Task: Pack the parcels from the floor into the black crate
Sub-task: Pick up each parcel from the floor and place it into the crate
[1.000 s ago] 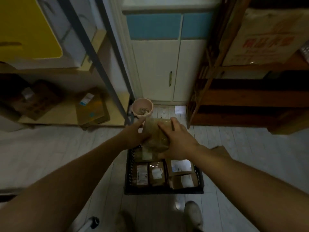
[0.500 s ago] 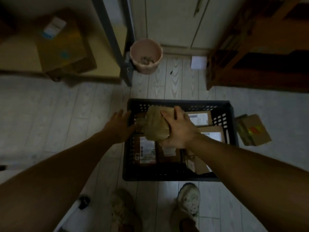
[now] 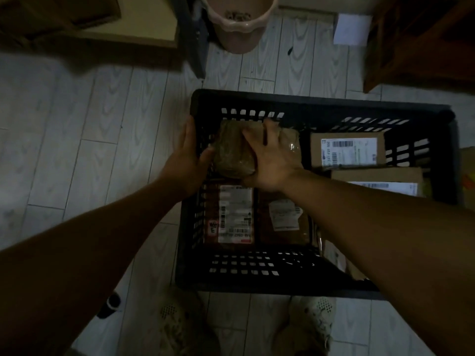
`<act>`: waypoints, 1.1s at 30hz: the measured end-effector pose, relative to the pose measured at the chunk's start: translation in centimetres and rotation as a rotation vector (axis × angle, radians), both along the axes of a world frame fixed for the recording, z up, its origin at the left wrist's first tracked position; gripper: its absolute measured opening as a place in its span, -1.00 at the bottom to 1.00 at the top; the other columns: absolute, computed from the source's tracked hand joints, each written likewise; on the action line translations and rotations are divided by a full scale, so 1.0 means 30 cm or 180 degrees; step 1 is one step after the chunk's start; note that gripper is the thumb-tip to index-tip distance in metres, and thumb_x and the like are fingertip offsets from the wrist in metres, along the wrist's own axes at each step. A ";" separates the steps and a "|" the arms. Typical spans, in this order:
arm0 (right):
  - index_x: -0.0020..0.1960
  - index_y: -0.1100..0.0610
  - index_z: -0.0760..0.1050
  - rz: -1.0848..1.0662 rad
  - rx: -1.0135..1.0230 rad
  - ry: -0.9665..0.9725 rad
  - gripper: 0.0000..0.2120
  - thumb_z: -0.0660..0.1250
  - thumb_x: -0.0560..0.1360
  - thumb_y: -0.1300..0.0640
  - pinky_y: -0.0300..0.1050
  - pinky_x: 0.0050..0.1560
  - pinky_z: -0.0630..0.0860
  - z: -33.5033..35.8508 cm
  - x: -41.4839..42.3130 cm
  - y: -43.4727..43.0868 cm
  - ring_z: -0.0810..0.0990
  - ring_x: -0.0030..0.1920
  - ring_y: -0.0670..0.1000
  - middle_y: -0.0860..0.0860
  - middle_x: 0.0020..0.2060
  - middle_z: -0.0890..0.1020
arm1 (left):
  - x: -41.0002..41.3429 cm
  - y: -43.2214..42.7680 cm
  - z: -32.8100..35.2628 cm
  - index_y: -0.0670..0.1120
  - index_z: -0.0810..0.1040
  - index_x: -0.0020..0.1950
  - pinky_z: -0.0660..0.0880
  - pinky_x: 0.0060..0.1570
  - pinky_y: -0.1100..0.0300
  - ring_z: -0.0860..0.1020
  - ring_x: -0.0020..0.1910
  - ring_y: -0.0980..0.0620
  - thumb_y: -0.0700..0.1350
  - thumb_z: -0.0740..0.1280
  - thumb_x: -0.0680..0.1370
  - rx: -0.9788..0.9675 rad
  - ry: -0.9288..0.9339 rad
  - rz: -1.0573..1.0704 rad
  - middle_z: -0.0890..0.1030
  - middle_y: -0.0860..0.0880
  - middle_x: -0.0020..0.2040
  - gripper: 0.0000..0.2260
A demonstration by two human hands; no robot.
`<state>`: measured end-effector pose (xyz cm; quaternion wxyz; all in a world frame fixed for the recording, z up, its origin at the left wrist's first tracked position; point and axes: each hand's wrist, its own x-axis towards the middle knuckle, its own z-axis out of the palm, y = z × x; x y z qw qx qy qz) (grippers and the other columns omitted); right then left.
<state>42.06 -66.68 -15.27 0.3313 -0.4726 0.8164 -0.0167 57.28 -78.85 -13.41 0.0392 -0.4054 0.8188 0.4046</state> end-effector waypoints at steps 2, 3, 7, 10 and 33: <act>0.52 -0.19 -0.19 0.0084 -0.0034 0.0110 0.02 0.44 0.33 -0.25 0.31 0.37 0.26 -0.011 0.017 -0.031 -0.24 0.50 0.31 0.05 0.48 -0.38 | 0.004 0.007 -0.010 0.03 -0.22 0.55 0.28 0.34 -0.05 0.21 0.48 -0.11 0.10 0.13 0.60 -0.0133 0.0031 0.0026 -0.05 -0.02 0.57 -0.33; 0.53 -0.18 -0.18 0.0143 -0.0050 0.0160 0.00 0.44 0.36 -0.21 0.30 0.38 0.26 -0.016 0.026 -0.049 -0.27 0.50 0.30 0.05 0.48 -0.39 | 0.005 0.010 -0.014 0.02 -0.23 0.55 0.28 0.34 -0.02 0.20 0.48 -0.11 0.10 0.13 0.60 -0.0177 0.0016 0.0049 -0.07 -0.03 0.58 -0.32; 0.51 -0.24 -0.23 0.0267 0.0013 0.0329 0.00 0.45 0.39 -0.16 0.30 0.40 0.17 -0.034 0.039 -0.084 -0.34 0.48 0.30 0.04 0.46 -0.45 | 0.006 0.013 -0.019 -0.01 -0.26 0.54 0.17 0.39 0.02 0.04 0.53 -0.08 0.11 0.17 0.57 -0.0312 -0.0137 -0.0005 -0.19 -0.03 0.57 -0.26; 0.50 -0.26 -0.29 0.0295 0.0211 0.0387 0.03 0.38 0.34 -0.34 0.39 0.41 -0.03 -0.048 0.044 -0.074 -0.38 0.46 0.34 0.06 0.46 -0.47 | 0.009 0.008 -0.008 -0.05 -0.27 0.54 0.06 0.45 -0.01 -0.10 0.54 -0.06 0.14 0.19 0.55 -0.0461 -0.0358 -0.0224 -0.26 -0.04 0.56 -0.22; 0.54 -0.14 -0.23 -0.0286 0.0626 0.0326 -0.11 0.19 0.43 -0.39 0.24 0.47 -0.18 0.664 0.026 0.184 -0.34 0.51 0.16 0.04 0.52 -0.35 | 0.062 -0.002 0.593 0.09 -0.26 0.53 -0.15 0.46 -0.10 -0.24 0.52 -0.11 0.28 0.00 0.55 -0.0929 -0.1241 -0.1614 -0.24 -0.10 0.55 -0.33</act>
